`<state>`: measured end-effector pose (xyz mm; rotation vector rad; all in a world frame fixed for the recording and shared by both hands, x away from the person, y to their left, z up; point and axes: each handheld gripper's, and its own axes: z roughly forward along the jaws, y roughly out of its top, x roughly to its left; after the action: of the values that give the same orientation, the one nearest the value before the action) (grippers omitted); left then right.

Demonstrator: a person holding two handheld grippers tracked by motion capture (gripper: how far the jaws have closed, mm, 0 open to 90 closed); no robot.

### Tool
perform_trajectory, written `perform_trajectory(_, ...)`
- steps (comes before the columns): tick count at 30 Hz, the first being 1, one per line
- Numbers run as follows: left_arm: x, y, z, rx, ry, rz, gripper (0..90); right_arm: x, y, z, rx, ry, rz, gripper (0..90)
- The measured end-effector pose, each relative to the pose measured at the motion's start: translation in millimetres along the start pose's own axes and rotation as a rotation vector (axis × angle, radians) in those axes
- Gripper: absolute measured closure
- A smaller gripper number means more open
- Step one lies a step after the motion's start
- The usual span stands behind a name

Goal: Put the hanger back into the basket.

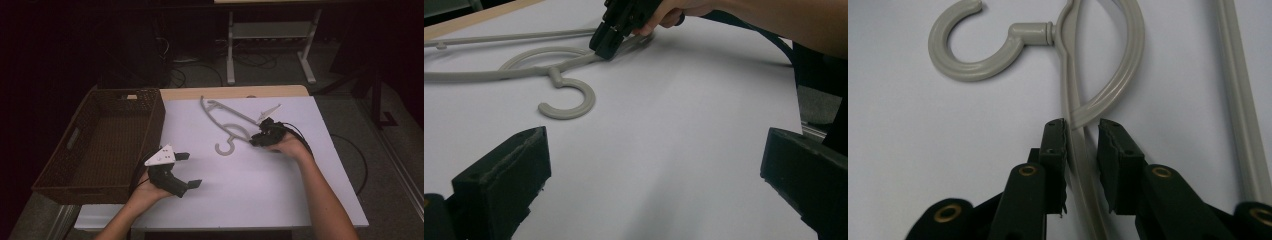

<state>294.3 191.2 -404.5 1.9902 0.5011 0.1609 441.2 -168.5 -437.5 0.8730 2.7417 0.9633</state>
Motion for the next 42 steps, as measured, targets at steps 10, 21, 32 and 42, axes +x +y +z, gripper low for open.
perform_trajectory(10,0.1,0.3,-1.8,0.006,0.004,0.003,0.0,6.7,-3.9,-1.6,0.029,0.010,-0.119,80.4)
perform_trajectory(21,-0.5,0.3,-1.3,-0.004,0.004,0.000,0.0,39.6,-24.3,-21.1,0.035,0.058,-0.238,80.4)
perform_trajectory(32,-1.4,0.5,-0.1,-0.004,0.001,-0.003,0.0,82.6,-35.5,-32.8,0.040,0.127,-0.349,80.4)
perform_trajectory(42,-2.0,0.4,-0.3,-0.002,0.001,-0.001,0.0,117.5,-42.5,-27.8,0.079,0.221,-0.442,80.3)
